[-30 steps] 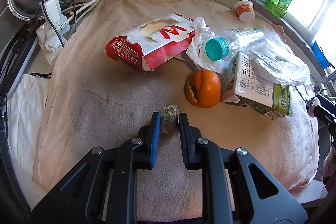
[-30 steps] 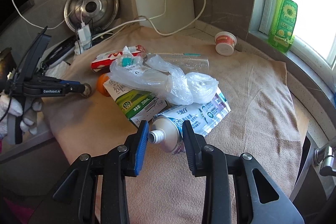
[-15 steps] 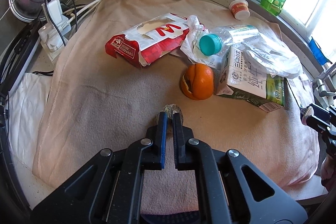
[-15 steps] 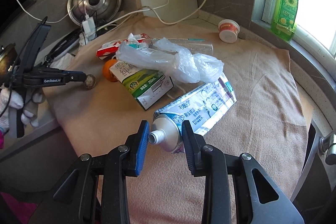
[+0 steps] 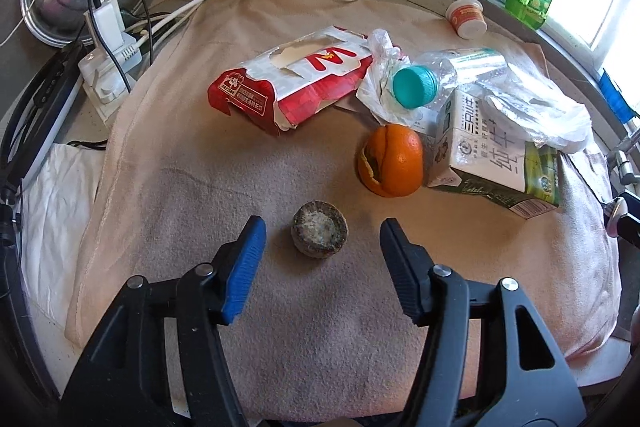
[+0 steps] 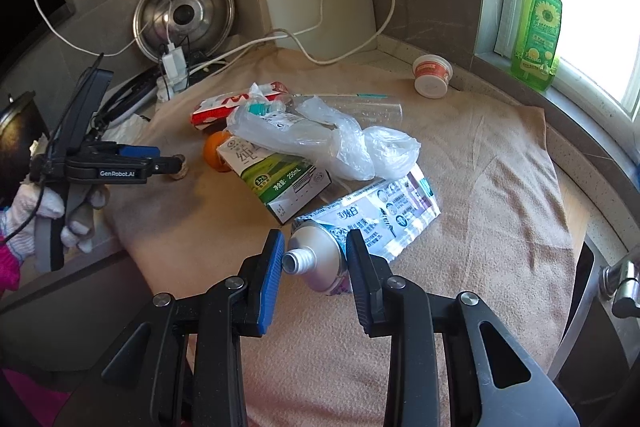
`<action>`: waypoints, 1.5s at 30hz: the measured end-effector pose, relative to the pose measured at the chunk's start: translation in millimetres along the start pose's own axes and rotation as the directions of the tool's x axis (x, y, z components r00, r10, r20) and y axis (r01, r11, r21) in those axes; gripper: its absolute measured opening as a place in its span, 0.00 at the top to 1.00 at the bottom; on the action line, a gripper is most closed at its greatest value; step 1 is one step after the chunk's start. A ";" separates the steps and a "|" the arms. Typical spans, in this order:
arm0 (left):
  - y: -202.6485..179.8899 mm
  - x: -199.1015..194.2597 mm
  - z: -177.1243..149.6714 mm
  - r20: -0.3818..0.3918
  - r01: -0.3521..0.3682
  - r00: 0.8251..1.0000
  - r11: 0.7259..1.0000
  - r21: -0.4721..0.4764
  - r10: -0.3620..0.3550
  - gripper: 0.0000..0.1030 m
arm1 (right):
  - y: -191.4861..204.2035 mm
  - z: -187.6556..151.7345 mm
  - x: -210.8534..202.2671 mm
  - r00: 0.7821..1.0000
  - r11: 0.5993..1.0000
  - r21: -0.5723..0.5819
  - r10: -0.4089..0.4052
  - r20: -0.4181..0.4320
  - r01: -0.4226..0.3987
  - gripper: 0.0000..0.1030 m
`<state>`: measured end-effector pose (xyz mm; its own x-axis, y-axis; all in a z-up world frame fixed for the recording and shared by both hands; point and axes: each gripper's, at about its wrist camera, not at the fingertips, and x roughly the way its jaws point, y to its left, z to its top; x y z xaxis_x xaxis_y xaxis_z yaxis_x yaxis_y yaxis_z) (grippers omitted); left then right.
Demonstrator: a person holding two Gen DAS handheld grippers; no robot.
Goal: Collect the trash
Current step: 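Lift the round cake with the left tool and carry it off the towel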
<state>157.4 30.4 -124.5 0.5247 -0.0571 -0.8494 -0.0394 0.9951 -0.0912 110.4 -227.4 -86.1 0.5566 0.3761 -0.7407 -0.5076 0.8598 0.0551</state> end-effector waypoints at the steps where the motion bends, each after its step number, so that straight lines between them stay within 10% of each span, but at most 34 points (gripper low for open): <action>1: -2.4 4.9 0.9 -0.008 -0.009 1.000 1.000 0.014 0.009 0.41 | 1.3 -1.0 0.2 1.000 1.000 -0.004 -0.002 -0.003 0.002 0.71; 3: -7.2 13.7 2.1 -0.018 -0.032 0.999 0.999 0.044 0.033 0.41 | 1.2 -1.5 1.1 1.000 1.000 -0.003 -0.003 -0.007 0.003 0.71; 6: -7.3 25.7 3.0 -0.046 -0.063 0.997 0.997 0.049 0.066 0.68 | -0.8 -0.5 -1.7 1.000 1.000 0.003 -0.003 -0.005 0.003 0.71; 25: -11.8 -42.7 -16.8 0.073 0.032 0.997 0.999 0.036 -0.034 0.69 | 8.4 6.9 -48.1 0.999 0.999 0.012 0.037 0.028 -0.038 0.72; 45: -17.3 -53.6 -33.9 0.073 0.034 0.997 0.999 0.026 -0.036 0.69 | 36.4 -57.7 20.1 0.984 0.995 -0.073 0.054 -0.169 -0.067 0.68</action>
<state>101.2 13.5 -95.0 0.5865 -0.0870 -0.8052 0.0004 0.9943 -0.1071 65.2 -208.5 -137.6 0.4093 0.3579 -0.8392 -0.5905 0.8052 0.0554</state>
